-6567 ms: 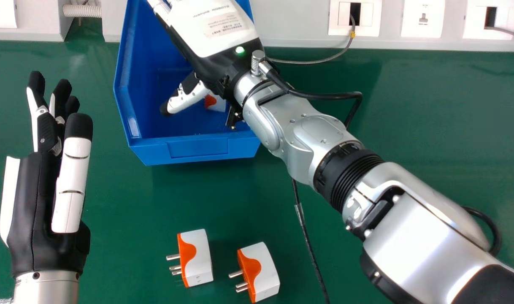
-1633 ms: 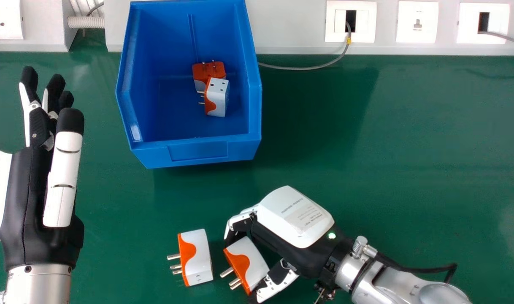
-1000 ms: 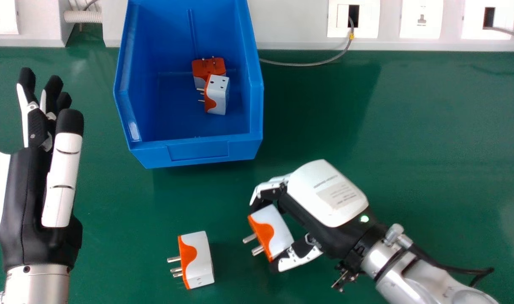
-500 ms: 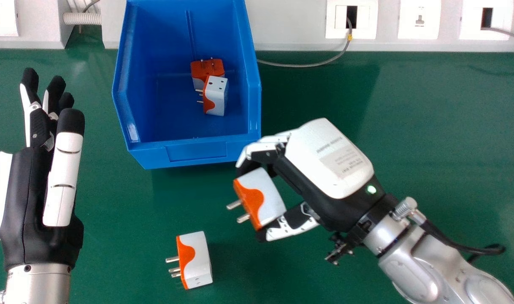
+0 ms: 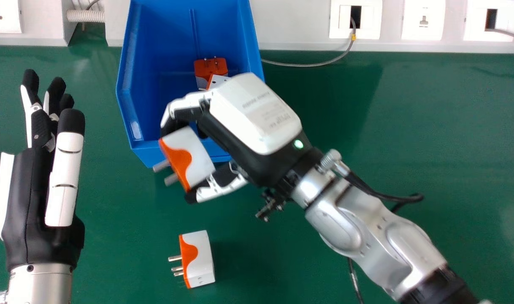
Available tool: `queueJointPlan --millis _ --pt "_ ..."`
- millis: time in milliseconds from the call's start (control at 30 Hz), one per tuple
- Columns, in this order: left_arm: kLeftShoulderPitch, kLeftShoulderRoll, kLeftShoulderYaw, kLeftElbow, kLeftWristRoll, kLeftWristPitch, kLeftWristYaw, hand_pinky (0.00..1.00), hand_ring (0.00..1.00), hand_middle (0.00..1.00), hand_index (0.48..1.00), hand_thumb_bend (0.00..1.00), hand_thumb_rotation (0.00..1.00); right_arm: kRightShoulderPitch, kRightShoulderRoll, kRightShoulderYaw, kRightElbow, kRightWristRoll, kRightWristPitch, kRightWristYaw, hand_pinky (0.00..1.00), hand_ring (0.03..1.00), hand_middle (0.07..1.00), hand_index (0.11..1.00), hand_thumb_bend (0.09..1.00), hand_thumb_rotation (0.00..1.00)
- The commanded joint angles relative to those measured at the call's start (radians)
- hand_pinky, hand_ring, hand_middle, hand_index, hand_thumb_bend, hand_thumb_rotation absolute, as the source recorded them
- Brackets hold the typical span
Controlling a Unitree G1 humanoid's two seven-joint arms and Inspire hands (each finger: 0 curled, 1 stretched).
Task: Pick all objects and put in blue box
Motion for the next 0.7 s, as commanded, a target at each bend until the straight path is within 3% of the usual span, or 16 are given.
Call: queueJointPlan --millis 0,200,400,500,600,667 --pt "-0.003 0.004 -0.002 -0.009 0.012 -0.028 0.000 1.00 1.00 1.00 1.000 0.66 0.86 -0.123 0.034 -0.004 0.072 -0.005 0.009 -0.059 0.30 0.404 0.495 0.503 0.493 0.00" --pt "0.001 0.001 -0.006 -0.016 0.018 -0.026 0.002 1.00 1.00 1.00 1.000 0.67 0.87 -0.311 0.080 0.016 0.290 -0.016 0.053 -0.116 0.28 0.417 0.530 0.519 0.488 0.00" --pt "0.008 -0.011 -0.008 -0.022 0.004 -0.022 0.008 1.00 1.00 1.00 1.000 0.67 0.87 -0.502 0.132 0.054 0.517 -0.042 0.131 -0.173 0.30 0.421 0.532 0.506 0.491 0.00" --pt "0.012 -0.012 -0.007 -0.022 0.008 -0.025 0.010 1.00 1.00 1.00 1.000 0.67 0.87 -0.564 0.154 0.051 0.603 -0.021 0.133 -0.192 0.30 0.422 0.532 0.504 0.491 0.00" --pt "0.015 -0.011 -0.006 -0.022 -0.006 -0.021 0.004 1.00 1.00 1.00 1.000 0.68 0.85 -0.621 0.177 0.071 0.682 -0.034 0.166 -0.213 0.30 0.446 0.569 0.495 0.487 0.00" --pt "0.016 -0.007 -0.006 -0.021 -0.006 -0.026 0.000 1.00 1.00 1.00 1.000 0.67 0.85 -0.648 0.188 0.082 0.720 -0.035 0.171 -0.219 0.30 0.450 0.572 0.491 0.487 0.00"
